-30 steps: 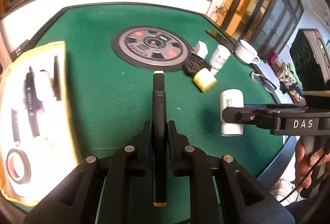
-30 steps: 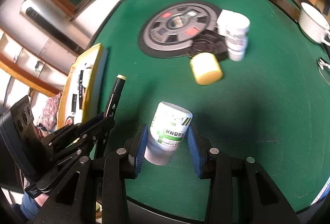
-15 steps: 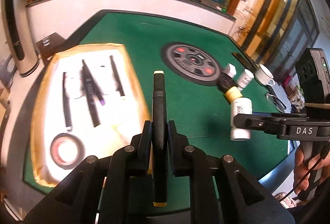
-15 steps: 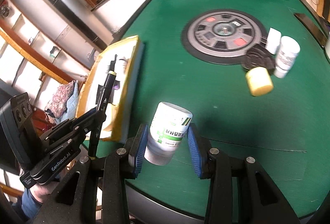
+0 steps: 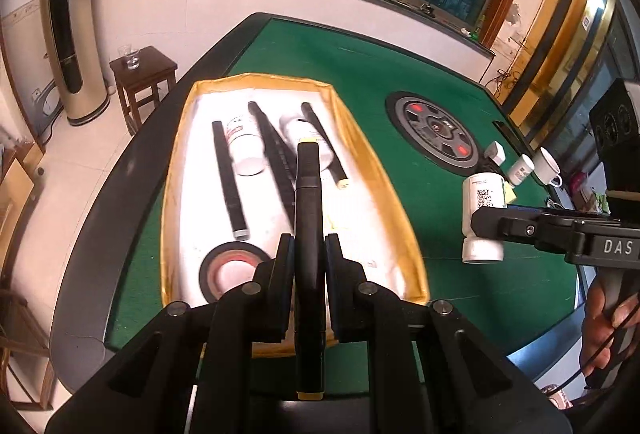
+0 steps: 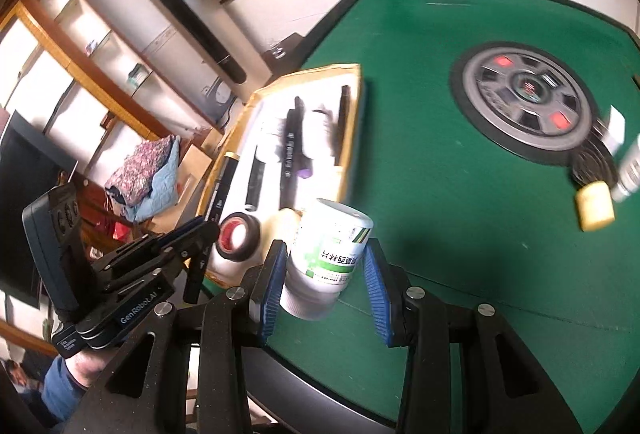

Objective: Organize rigid objects
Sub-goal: 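Carry the marker and green-labelled bottle over the white tray, then lower the marker and bottle into the tray and open both grippers, then reach the right gripper toward the white bottle beside the dial mat, then grasp the white bottle with the right gripper while the left grasps the yellow tape roll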

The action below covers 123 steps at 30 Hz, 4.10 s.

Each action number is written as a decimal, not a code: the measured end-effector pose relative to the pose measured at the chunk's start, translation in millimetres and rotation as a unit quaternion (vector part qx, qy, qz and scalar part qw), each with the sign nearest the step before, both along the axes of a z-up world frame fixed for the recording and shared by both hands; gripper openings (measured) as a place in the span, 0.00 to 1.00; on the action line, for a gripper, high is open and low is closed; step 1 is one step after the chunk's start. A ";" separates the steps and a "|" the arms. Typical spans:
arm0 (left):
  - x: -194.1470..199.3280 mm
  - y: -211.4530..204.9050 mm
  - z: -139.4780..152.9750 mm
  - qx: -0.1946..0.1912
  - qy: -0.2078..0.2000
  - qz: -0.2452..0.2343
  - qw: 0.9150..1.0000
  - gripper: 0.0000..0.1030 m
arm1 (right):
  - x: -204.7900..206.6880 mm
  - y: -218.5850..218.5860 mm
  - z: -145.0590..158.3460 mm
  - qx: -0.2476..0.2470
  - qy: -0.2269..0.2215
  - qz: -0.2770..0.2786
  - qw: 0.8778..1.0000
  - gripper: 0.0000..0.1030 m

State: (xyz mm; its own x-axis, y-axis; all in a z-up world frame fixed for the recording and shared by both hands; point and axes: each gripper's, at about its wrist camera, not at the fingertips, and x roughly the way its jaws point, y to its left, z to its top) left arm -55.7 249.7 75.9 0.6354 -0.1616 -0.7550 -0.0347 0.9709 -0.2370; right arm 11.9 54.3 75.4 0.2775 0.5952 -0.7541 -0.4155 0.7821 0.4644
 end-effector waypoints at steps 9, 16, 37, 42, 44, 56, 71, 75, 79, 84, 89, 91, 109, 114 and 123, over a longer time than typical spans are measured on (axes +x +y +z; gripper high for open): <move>15.7 17.8 -18.1 -0.030 0.016 0.009 0.999 0.12 | 13.1 47.1 -6.2 -0.037 -0.004 0.030 0.999 0.34; 23.6 17.9 -27.0 -0.025 0.026 0.005 0.999 0.12 | 21.1 76.3 -19.6 -0.074 0.002 0.044 0.996 0.34; 38.4 19.5 -44.2 -0.018 0.053 0.010 0.998 0.12 | 43.7 101.2 -42.0 -0.117 0.014 0.053 0.992 0.34; 39.3 20.4 -45.9 -0.026 0.058 0.014 0.998 0.12 | 42.5 101.7 -41.3 -0.119 0.014 0.056 0.991 0.35; 40.0 19.1 -46.8 -0.027 0.062 0.012 0.998 0.13 | 42.7 102.3 -41.0 -0.120 0.014 0.058 0.991 0.35; 32.2 19.7 -34.0 -0.036 0.048 0.031 0.998 0.29 | 36.3 91.6 -29.6 -0.095 0.006 0.054 0.994 0.38; 31.0 -34.1 3.9 -0.018 0.002 -0.018 1.000 0.29 | 19.3 -7.7 2.2 -0.044 -0.033 -0.040 0.998 0.38; 33.4 -65.7 8.4 -0.015 -0.006 -0.053 0.998 0.29 | 14.2 -54.1 -2.7 -0.027 -0.019 -0.083 0.996 0.38; 34.1 -107.8 5.8 -0.006 -0.001 -0.105 0.994 0.29 | 13.5 -103.4 -6.1 0.001 -0.012 -0.131 0.991 0.38; 35.5 -153.3 -0.4 0.000 0.016 -0.155 0.988 0.29 | 19.4 -167.9 -10.7 -0.012 -0.013 -0.202 0.979 0.38; 35.7 -183.9 -6.2 -0.001 0.029 -0.176 0.984 0.29 | 27.9 -216.8 -17.5 -0.033 -0.025 -0.247 0.968 0.38; 35.7 -190.7 -9.3 -0.002 0.033 -0.176 0.984 0.29 | 33.7 -228.0 -19.6 -0.038 -0.032 -0.254 0.966 0.38; 26.5 -178.1 -27.0 0.003 0.062 -0.104 0.993 0.29 | 104.6 -237.0 -60.5 -0.074 -0.091 -0.211 0.970 0.32; 37.9 -188.7 -24.3 -0.004 0.059 -0.120 0.991 0.29 | 100.7 -247.1 -53.7 -0.068 -0.076 -0.197 0.975 0.32; 69.1 -226.8 -18.8 -0.051 0.074 -0.183 0.979 0.29 | 25.6 -273.2 -22.8 -0.079 0.055 -0.093 0.991 0.32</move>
State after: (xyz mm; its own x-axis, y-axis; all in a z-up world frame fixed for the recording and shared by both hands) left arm 13.3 22.9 57.1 0.4064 -0.4366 -0.8026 0.2690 0.8967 -0.3515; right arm 37.5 -218.9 52.6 0.2833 0.4126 -0.8657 -0.2106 0.9075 0.3636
